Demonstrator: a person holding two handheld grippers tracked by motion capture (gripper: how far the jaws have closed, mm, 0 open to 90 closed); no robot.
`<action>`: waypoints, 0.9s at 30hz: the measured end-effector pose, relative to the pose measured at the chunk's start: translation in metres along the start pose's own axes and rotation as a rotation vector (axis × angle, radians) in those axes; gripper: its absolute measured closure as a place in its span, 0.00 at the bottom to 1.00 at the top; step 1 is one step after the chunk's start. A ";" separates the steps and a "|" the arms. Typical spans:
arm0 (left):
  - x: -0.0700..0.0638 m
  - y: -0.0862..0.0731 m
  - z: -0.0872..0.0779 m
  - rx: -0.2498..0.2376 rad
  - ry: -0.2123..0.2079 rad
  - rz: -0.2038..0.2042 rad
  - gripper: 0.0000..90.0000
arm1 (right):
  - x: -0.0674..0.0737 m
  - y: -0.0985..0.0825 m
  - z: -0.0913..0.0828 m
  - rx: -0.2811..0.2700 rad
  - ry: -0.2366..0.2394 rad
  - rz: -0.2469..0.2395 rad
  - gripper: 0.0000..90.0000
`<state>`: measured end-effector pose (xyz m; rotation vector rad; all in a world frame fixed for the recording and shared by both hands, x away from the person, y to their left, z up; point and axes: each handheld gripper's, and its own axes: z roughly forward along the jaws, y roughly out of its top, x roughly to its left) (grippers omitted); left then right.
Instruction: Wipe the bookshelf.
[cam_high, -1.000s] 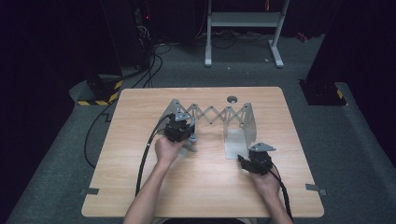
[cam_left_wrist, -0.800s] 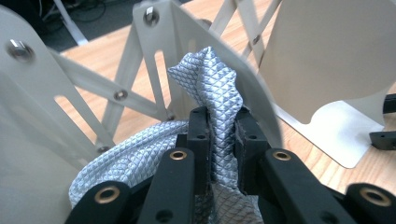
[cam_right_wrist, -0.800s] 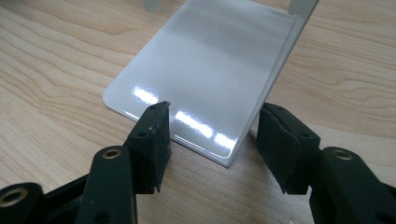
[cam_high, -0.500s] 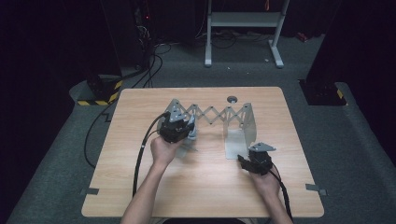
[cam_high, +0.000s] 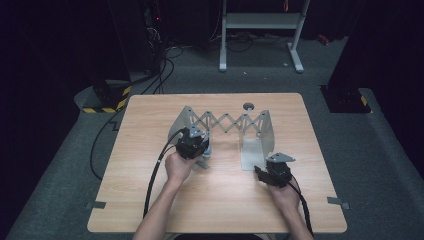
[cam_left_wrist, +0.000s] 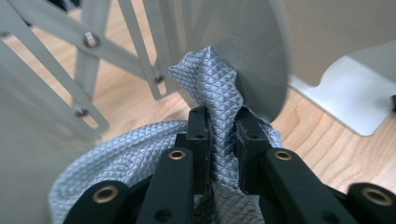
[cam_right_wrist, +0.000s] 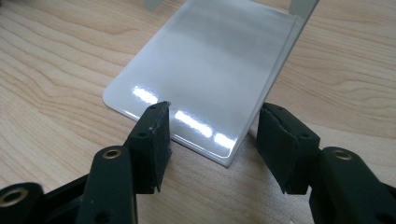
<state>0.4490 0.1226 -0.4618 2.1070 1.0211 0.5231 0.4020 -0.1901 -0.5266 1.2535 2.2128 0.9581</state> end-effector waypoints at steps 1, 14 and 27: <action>0.000 -0.002 0.004 0.013 0.003 0.002 0.87 | 0.000 0.000 0.000 0.000 0.000 0.000 0.50; 0.007 -0.049 0.009 0.091 0.084 -0.012 0.83 | 0.000 0.000 0.000 0.000 0.001 0.000 0.50; 0.011 -0.078 -0.008 0.054 0.192 -0.053 0.56 | 0.000 0.000 0.000 0.000 0.000 0.001 0.50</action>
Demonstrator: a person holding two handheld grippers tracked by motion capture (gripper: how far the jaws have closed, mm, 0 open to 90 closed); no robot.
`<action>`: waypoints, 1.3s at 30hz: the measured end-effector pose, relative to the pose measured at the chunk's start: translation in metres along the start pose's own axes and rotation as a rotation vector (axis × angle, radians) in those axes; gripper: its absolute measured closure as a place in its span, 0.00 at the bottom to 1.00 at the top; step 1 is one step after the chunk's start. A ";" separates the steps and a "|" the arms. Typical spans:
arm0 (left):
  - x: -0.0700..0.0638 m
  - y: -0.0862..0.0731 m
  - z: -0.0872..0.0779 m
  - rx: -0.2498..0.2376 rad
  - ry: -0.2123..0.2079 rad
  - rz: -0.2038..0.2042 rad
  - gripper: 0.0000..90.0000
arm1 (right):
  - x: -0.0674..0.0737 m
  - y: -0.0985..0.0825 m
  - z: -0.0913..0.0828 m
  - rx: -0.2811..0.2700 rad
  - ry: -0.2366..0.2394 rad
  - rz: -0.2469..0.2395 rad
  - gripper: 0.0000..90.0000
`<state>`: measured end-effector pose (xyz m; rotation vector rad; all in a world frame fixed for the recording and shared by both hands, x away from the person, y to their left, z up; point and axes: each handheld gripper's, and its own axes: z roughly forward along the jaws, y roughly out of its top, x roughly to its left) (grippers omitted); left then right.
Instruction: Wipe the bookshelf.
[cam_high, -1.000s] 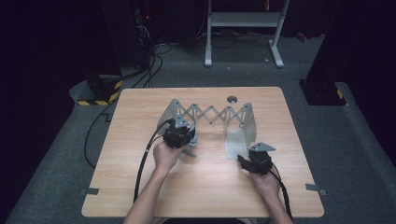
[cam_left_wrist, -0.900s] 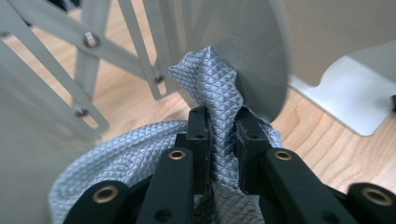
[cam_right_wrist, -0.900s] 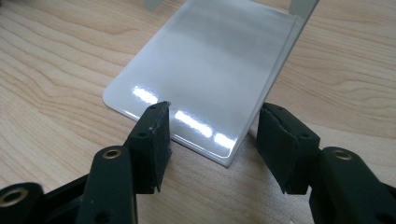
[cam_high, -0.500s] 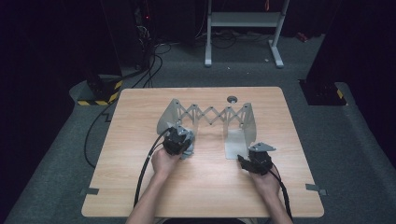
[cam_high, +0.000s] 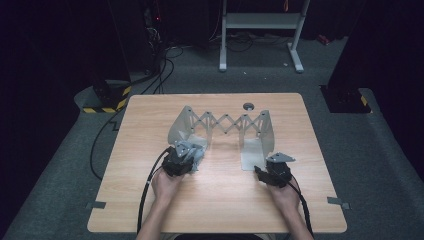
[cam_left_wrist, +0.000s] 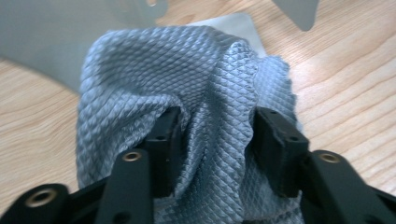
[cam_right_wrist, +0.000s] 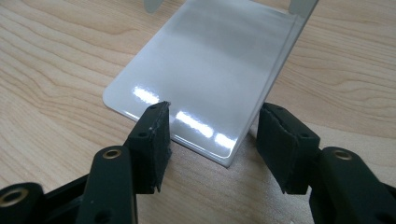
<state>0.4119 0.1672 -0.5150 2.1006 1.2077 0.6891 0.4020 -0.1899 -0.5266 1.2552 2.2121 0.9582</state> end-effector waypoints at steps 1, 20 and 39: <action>0.001 -0.001 -0.001 0.001 0.000 -0.006 0.55 | 0.000 0.000 0.000 -0.001 0.000 0.002 0.50; -0.012 -0.007 -0.003 -0.029 -0.030 -0.025 0.63 | 0.000 0.000 0.000 -0.001 -0.002 0.004 0.50; -0.021 0.008 0.001 0.005 -0.103 0.029 0.84 | 0.000 0.000 0.000 0.000 -0.002 0.002 0.50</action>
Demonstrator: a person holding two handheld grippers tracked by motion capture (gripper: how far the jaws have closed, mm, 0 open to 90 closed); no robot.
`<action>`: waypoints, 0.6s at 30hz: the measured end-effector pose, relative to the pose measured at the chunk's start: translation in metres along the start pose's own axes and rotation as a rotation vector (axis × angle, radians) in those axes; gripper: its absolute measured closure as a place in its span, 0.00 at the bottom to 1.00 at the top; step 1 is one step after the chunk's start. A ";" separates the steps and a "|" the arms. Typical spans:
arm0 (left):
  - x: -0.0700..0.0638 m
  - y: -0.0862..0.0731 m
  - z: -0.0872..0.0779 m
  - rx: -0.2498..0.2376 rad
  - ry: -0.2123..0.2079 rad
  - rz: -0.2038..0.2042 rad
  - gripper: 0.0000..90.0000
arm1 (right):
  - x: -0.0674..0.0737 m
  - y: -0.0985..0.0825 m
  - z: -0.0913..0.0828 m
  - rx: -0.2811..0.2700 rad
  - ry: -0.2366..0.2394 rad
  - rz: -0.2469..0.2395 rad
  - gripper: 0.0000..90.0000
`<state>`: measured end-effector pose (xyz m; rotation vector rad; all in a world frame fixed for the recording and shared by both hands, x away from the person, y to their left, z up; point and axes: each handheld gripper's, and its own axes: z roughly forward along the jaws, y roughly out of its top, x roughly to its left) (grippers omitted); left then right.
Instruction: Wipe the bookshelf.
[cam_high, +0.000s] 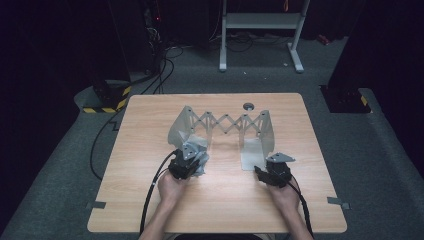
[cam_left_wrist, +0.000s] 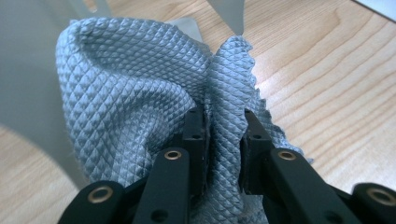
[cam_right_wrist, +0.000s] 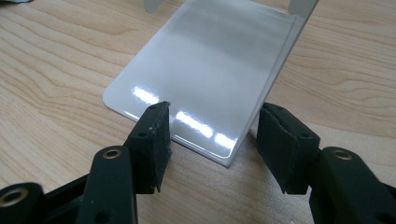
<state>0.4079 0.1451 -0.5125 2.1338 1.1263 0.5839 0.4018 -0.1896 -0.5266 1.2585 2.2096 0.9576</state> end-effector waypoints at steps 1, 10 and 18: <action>0.002 0.000 0.000 0.000 0.003 -0.008 0.84 | 0.000 0.000 0.000 0.000 0.000 0.000 0.50; 0.023 -0.009 -0.008 0.014 0.034 -0.067 0.85 | 0.000 0.000 0.000 0.000 0.000 0.000 0.50; -0.003 0.004 0.004 0.003 -0.018 0.022 0.86 | 0.000 0.000 0.000 0.000 0.000 0.000 0.50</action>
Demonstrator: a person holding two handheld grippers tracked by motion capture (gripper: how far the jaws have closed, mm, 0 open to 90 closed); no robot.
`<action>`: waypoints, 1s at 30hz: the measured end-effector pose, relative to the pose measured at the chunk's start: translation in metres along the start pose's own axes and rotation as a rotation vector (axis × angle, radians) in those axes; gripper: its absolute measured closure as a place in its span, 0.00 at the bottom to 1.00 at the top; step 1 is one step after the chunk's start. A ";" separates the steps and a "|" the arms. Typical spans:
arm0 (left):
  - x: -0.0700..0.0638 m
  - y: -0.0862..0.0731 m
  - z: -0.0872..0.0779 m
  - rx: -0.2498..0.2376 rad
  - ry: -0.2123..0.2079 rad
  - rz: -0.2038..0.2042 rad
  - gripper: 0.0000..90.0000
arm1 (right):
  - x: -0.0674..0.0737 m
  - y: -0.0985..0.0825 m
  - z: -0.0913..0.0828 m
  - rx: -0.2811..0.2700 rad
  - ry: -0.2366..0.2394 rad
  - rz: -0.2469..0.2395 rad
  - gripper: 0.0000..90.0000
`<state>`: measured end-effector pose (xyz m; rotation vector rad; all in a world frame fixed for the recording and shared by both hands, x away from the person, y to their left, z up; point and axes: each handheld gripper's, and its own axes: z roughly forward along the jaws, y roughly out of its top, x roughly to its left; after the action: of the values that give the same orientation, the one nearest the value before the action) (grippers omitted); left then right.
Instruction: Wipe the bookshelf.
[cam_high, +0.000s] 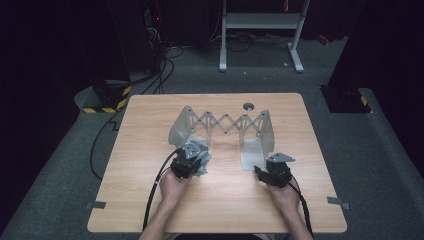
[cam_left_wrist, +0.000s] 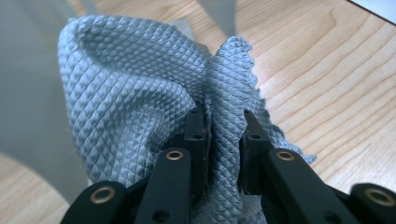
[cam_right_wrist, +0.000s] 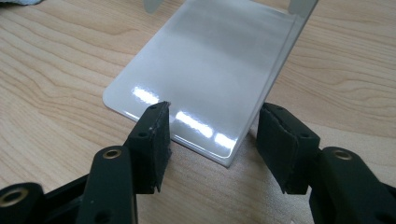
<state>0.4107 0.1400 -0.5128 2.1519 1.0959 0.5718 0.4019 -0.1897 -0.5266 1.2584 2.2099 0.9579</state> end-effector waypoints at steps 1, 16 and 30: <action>0.003 -0.001 0.000 0.003 0.001 -0.009 0.86 | 0.000 0.000 0.000 0.000 0.000 0.000 0.50; -0.005 0.000 -0.001 0.002 -0.054 -0.018 0.85 | 0.000 0.000 0.000 0.000 0.000 -0.001 0.50; 0.020 -0.014 -0.013 0.019 0.029 -0.084 0.85 | 0.000 0.000 0.000 0.000 0.000 0.000 0.50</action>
<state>0.4061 0.1674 -0.5122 2.1090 1.2061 0.5581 0.4018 -0.1896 -0.5266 1.2585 2.2098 0.9588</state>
